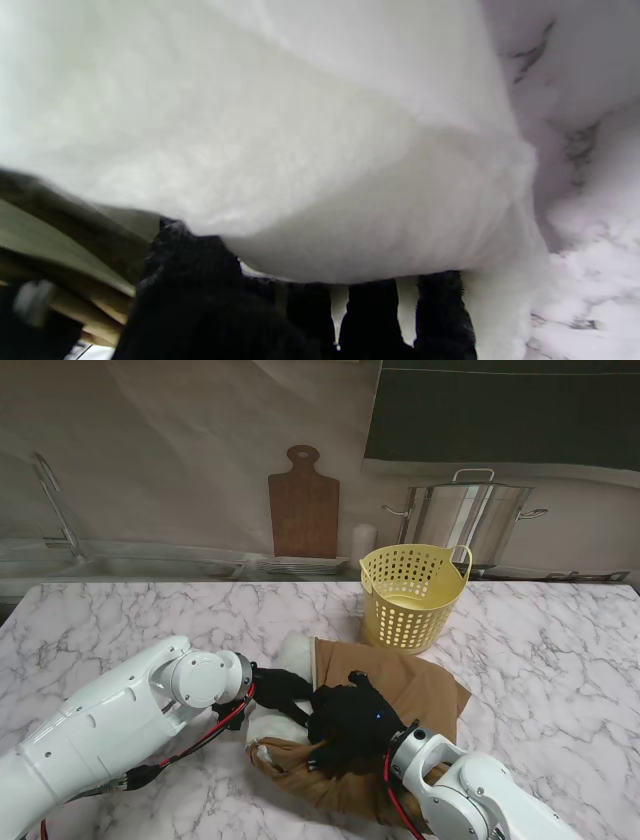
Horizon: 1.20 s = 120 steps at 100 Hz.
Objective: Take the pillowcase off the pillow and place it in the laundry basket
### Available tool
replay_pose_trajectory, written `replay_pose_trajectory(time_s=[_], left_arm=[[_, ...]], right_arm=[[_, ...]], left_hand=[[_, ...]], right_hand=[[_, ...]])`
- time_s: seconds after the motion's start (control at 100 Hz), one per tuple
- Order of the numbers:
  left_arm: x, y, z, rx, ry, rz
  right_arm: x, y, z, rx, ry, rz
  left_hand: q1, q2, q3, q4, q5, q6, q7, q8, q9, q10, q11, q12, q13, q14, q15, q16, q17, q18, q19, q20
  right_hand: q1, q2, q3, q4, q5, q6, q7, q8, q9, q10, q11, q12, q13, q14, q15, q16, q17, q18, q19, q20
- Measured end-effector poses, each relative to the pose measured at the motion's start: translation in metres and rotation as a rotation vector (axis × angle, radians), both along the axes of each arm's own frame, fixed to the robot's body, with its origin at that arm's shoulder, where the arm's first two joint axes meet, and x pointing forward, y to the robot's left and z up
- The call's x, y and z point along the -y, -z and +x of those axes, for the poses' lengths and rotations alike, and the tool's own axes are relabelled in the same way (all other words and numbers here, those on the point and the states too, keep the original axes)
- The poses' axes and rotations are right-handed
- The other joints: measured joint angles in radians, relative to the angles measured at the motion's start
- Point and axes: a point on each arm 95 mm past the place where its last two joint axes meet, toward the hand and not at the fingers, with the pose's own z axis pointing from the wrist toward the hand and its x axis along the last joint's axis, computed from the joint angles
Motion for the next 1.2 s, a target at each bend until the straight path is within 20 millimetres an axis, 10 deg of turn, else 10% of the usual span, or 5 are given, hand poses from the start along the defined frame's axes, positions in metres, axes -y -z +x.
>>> replay_pose_trajectory(time_s=[0.34,0.59,0.72,0.88,1.2], left_arm=[[0.003,-0.001,0.001,-0.01,0.011,0.016],[0.003,-0.001,0.001,-0.015,0.012,0.02],[0.002,-0.001,0.0,-0.016,0.012,0.026],[0.002,-0.001,0.0,-0.017,0.009,0.029],[0.003,-0.002,0.001,-0.02,0.004,0.032]], right_arm=[[-0.003,-0.003,-0.01,-0.137,-0.172,0.375],[-0.005,0.004,-0.008,-0.264,-0.209,0.417],[-0.001,0.005,-0.011,-0.321,-0.243,0.389],[0.005,0.003,-0.015,-0.354,-0.241,0.36],[0.023,-0.002,-0.022,-0.234,-0.176,0.091]], left_hand=[[0.0,0.0,-0.001,0.0,0.001,-0.007,0.012,0.0,0.0,-0.002,0.0,0.0,0.0,0.0,0.0,0.0,0.0,0.0,0.0,0.0],[0.0,0.0,-0.001,0.0,0.002,-0.013,0.019,0.0,0.0,-0.006,0.0,0.0,0.0,-0.002,0.0,0.0,0.0,0.0,0.0,0.0],[0.0,0.0,-0.001,0.0,0.002,-0.024,0.026,0.0,0.0,-0.017,0.0,0.0,-0.001,-0.011,0.0,0.0,0.0,-0.006,0.0,0.0],[0.0,0.0,-0.003,0.0,0.002,-0.03,0.027,0.0,0.0,-0.022,0.0,0.0,-0.001,-0.017,0.0,0.0,0.0,-0.012,0.0,0.0],[0.0,0.0,-0.003,-0.001,0.001,-0.031,0.023,0.0,0.0,-0.024,0.0,0.0,-0.002,-0.018,0.0,0.0,0.0,-0.013,0.0,0.0]], right_hand=[[0.036,-0.156,0.261,-0.002,-0.004,0.112,0.114,0.106,0.504,-0.085,-0.12,-0.06,0.326,0.09,-0.128,-0.058,0.161,0.008,0.05,-0.035],[0.098,-0.23,0.38,-0.001,-0.099,0.113,0.179,0.186,0.585,-0.103,-0.126,-0.035,0.397,0.092,-0.128,0.05,0.242,-0.007,0.136,-0.035],[0.147,-0.205,0.418,0.0,-0.24,0.071,-0.004,-0.055,0.564,-0.112,-0.117,-0.03,0.397,0.092,-0.128,0.084,0.237,-0.03,0.142,-0.028],[0.221,-0.08,0.402,-0.031,-0.05,0.073,-0.118,-0.372,0.486,-0.112,-0.109,0.121,0.304,0.092,-0.128,0.115,0.162,-0.065,0.1,-0.028],[0.343,-0.043,0.449,-0.142,0.182,0.075,-0.132,-0.19,0.354,-0.131,-0.079,0.195,0.185,0.017,-0.104,0.107,0.11,-0.064,0.01,-0.028]])
